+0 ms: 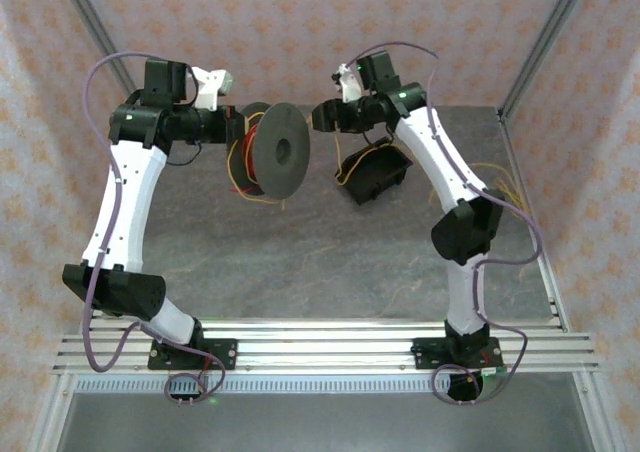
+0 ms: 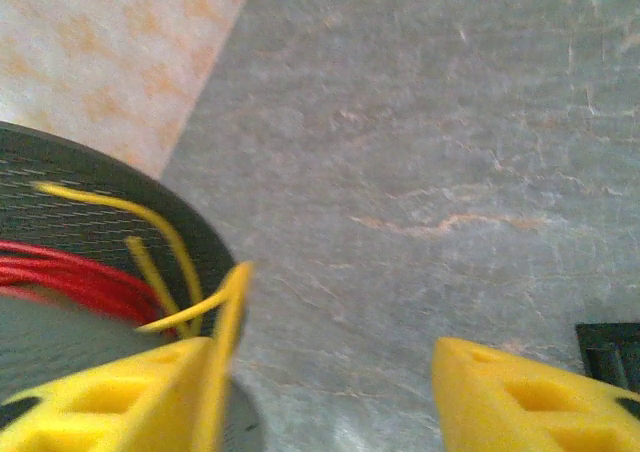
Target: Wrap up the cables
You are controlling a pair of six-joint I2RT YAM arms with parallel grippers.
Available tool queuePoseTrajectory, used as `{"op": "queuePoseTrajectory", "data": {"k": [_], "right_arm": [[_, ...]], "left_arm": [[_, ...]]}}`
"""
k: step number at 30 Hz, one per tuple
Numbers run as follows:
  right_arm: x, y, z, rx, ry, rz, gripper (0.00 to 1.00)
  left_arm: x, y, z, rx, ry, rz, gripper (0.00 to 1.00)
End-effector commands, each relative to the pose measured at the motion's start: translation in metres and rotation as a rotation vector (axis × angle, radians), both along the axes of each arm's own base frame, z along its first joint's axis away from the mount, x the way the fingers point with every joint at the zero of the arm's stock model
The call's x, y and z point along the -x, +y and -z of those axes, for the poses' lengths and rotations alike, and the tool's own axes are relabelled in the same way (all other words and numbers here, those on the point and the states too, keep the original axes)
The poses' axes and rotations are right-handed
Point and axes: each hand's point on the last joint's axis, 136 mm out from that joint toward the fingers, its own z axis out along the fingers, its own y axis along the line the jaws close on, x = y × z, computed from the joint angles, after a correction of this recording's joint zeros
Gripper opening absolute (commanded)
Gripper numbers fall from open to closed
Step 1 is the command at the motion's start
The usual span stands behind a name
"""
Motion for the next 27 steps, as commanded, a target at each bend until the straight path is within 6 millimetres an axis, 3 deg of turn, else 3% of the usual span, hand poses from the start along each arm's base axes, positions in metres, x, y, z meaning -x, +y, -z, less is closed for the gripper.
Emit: {"op": "queuePoseTrajectory", "data": {"k": [1, 3, 4, 7, 10, 13, 19, 25, 27], "right_arm": [[0.026, -0.004, -0.066, -0.11, -0.128, -0.045, 0.69], [0.038, -0.005, -0.082, -0.152, -0.165, -0.068, 0.76], [0.043, -0.006, -0.089, -0.165, -0.186, -0.076, 0.86], [0.058, -0.014, -0.099, -0.174, -0.229, -0.087, 1.0], [0.072, -0.021, -0.099, -0.162, -0.264, -0.103, 0.99], [0.085, -0.029, -0.081, -0.103, -0.309, -0.147, 0.95], [0.11, -0.053, -0.034, 0.085, -0.584, -0.253, 0.92], [0.097, -0.083, 0.014, 0.389, -0.685, -0.275, 0.8], [0.093, -0.084, 0.017, 0.458, -0.79, -0.28, 0.81]], "left_arm": [[0.015, 0.001, -0.049, 0.04, -0.122, -0.006, 0.0], [0.016, 0.002, -0.048, 0.036, -0.12, -0.007, 0.0], [0.016, 0.002, -0.048, 0.034, -0.118, -0.013, 0.0], [0.017, 0.003, -0.051, 0.038, -0.119, -0.021, 0.0], [0.02, 0.004, -0.056, 0.038, -0.119, -0.026, 0.0], [0.023, 0.005, -0.061, 0.037, -0.113, -0.034, 0.0], [0.029, 0.006, -0.071, 0.053, -0.086, -0.051, 0.0], [0.03, 0.012, -0.075, 0.08, -0.081, -0.099, 0.0], [0.032, 0.013, -0.077, 0.084, -0.085, -0.103, 0.0]]}}
